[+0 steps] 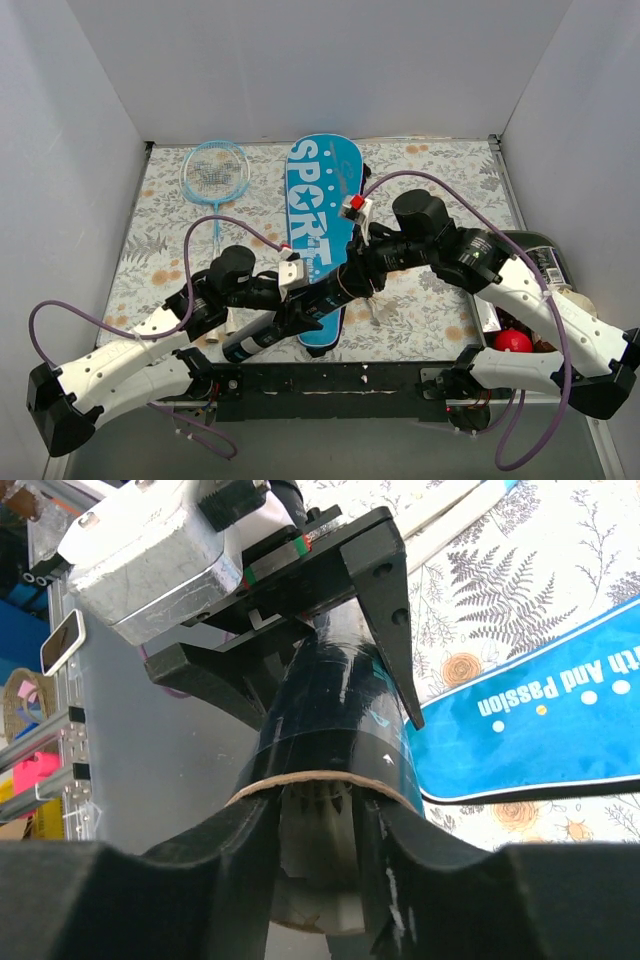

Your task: Pack up the badminton gear

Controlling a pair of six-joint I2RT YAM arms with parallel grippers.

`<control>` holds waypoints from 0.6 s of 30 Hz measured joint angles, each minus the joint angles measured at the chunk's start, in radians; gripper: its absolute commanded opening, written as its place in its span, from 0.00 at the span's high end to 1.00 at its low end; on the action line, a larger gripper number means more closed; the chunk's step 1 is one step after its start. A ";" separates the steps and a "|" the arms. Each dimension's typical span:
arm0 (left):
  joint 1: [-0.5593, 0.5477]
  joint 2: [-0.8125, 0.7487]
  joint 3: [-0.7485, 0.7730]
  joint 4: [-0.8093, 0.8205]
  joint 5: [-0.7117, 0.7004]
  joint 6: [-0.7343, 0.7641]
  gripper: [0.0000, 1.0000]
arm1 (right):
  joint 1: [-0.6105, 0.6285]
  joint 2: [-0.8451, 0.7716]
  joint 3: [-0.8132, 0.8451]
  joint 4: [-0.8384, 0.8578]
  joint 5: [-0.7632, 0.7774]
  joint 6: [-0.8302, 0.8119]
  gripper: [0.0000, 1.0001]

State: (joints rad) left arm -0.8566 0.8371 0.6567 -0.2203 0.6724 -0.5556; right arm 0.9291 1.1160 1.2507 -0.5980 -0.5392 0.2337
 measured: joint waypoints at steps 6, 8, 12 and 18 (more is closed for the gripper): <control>-0.003 0.001 -0.002 0.034 0.009 -0.009 0.80 | 0.014 0.004 0.097 -0.122 0.070 -0.029 0.48; -0.005 0.003 -0.002 0.050 0.015 -0.010 0.80 | 0.020 0.003 0.123 -0.153 0.090 -0.029 0.47; -0.007 0.010 -0.002 0.083 0.021 -0.010 0.79 | 0.030 -0.016 0.158 -0.187 0.127 -0.031 0.45; -0.010 0.013 -0.002 0.096 0.022 -0.010 0.79 | 0.036 -0.081 0.198 -0.230 0.195 -0.024 0.42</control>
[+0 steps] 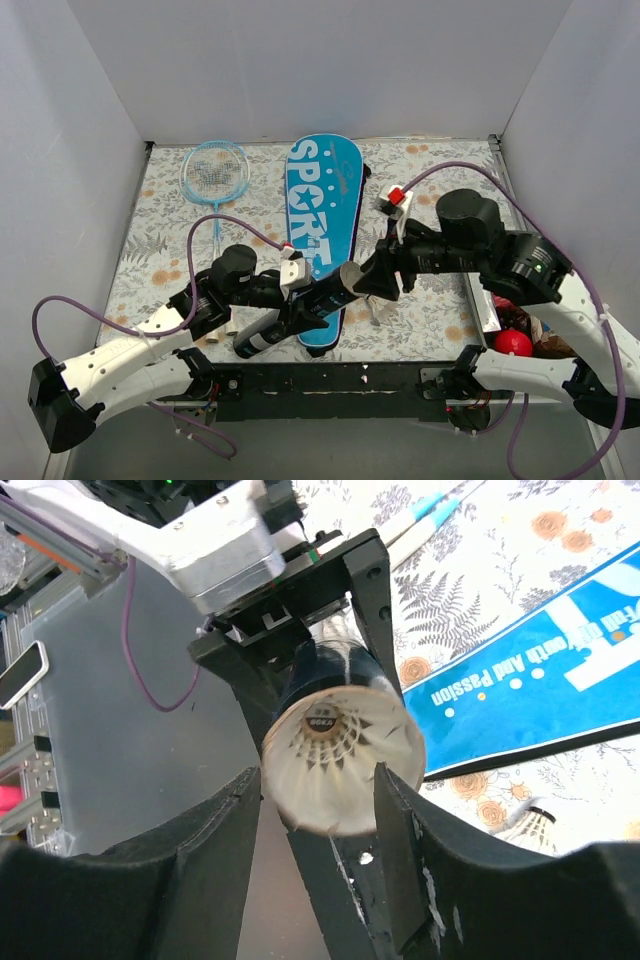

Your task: Pack up the badminton gear

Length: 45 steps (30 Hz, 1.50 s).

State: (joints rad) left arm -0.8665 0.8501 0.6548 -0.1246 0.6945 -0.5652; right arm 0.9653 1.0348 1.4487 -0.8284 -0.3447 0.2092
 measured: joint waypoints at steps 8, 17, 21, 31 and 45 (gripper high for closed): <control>0.000 0.006 0.000 0.003 -0.006 -0.004 0.79 | 0.006 -0.120 0.026 -0.044 0.177 0.074 0.37; 0.000 0.006 -0.001 0.005 -0.007 -0.005 0.79 | 0.006 -0.175 -0.317 -0.039 0.566 0.348 0.34; 0.000 0.006 -0.002 0.005 -0.009 -0.006 0.79 | 0.006 -0.183 -0.523 -0.024 0.666 0.507 0.35; 0.000 0.006 -0.002 0.006 -0.018 -0.008 0.79 | 0.005 -0.378 -0.867 0.116 0.736 0.905 0.34; 0.000 0.005 -0.002 0.006 -0.019 -0.008 0.79 | 0.006 -0.411 -1.036 0.330 0.770 1.130 0.39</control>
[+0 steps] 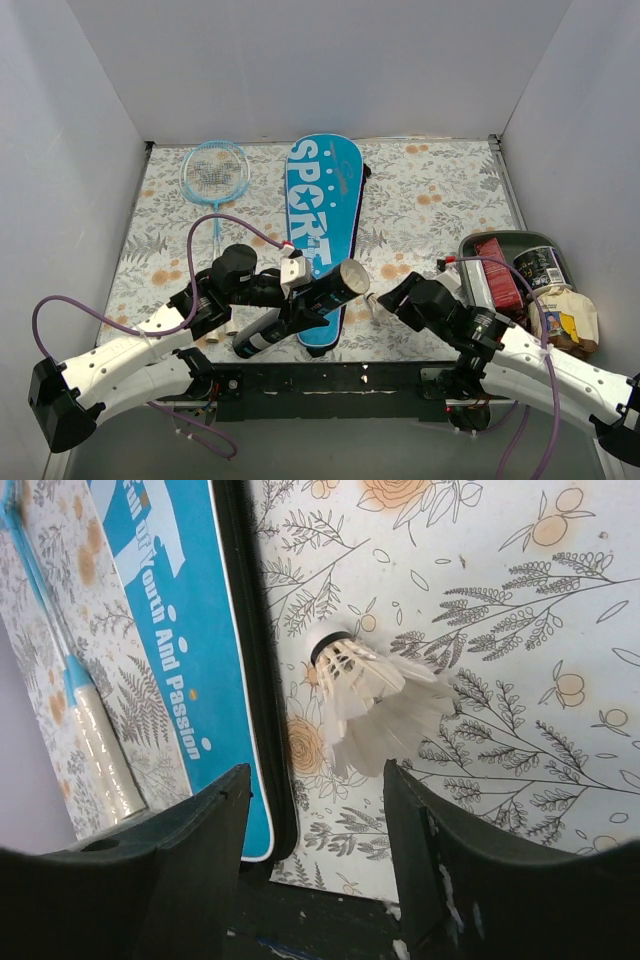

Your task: Pack up the badminton gear

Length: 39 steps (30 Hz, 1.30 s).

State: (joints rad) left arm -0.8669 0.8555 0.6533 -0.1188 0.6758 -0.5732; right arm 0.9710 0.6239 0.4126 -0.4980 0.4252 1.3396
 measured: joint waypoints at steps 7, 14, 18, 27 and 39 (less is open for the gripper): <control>0.000 0.000 0.000 0.000 0.000 0.000 0.79 | 0.000 0.076 -0.003 0.078 0.014 0.021 0.43; 0.000 0.000 0.000 0.000 0.000 0.000 0.79 | 0.000 0.119 -0.003 0.129 0.022 0.027 0.50; 0.000 0.000 0.000 0.000 0.000 0.000 0.78 | 0.000 0.136 -0.007 0.159 0.024 0.031 0.50; 0.000 0.000 0.000 0.000 0.000 0.000 0.78 | 0.000 0.163 -0.063 0.198 0.025 0.048 0.55; 0.000 0.000 0.000 0.000 0.000 0.000 0.78 | 0.000 0.187 -0.079 0.234 0.048 0.051 0.74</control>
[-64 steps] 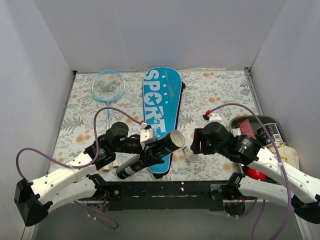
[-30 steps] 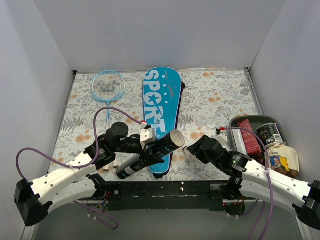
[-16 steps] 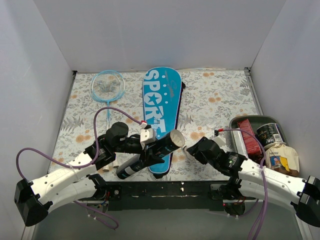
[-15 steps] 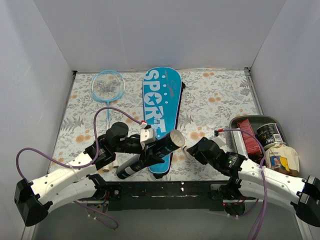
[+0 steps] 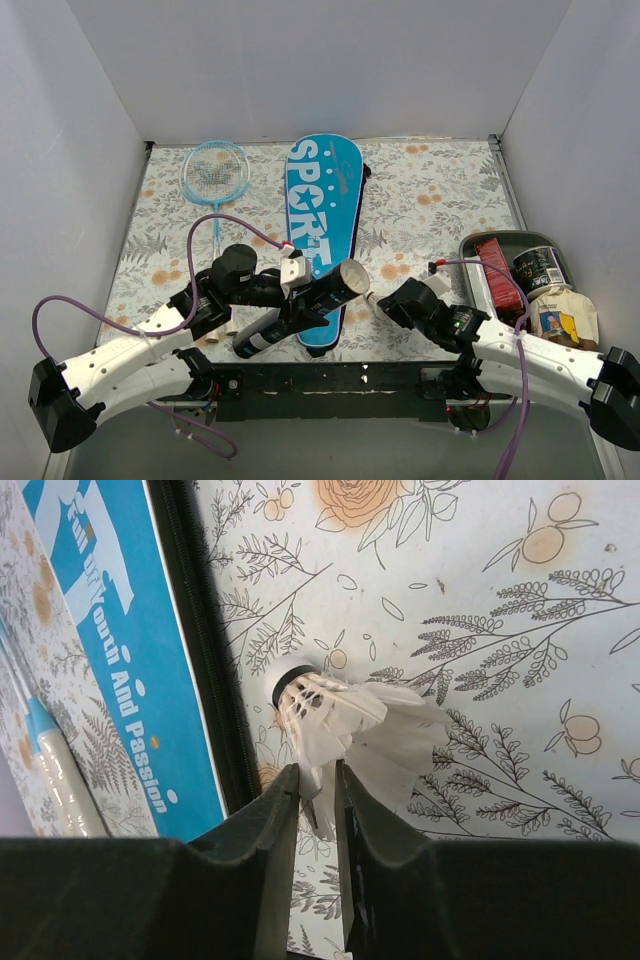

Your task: Pack up the badminton gear

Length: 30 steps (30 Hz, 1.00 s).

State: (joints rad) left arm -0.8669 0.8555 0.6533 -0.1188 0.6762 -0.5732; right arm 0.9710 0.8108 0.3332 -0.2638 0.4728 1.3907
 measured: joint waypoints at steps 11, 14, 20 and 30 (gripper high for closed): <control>0.000 -0.002 -0.002 0.002 0.000 -0.001 0.78 | 0.000 -0.010 0.014 -0.003 0.117 -0.148 0.99; 0.000 -0.002 -0.002 0.003 0.000 -0.001 0.78 | -0.001 -0.086 0.050 -0.035 0.157 -0.247 0.99; 0.000 -0.002 -0.003 0.005 0.001 -0.002 0.78 | -0.002 -0.166 0.307 -0.146 0.147 -0.510 0.99; 0.000 0.001 -0.003 0.007 0.005 -0.003 0.78 | -0.002 -0.104 0.895 -0.432 -0.116 -0.871 0.99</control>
State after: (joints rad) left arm -0.8669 0.8566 0.6498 -0.1116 0.6807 -0.5762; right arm 0.9688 0.7071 1.2282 -0.6956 0.3565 0.5198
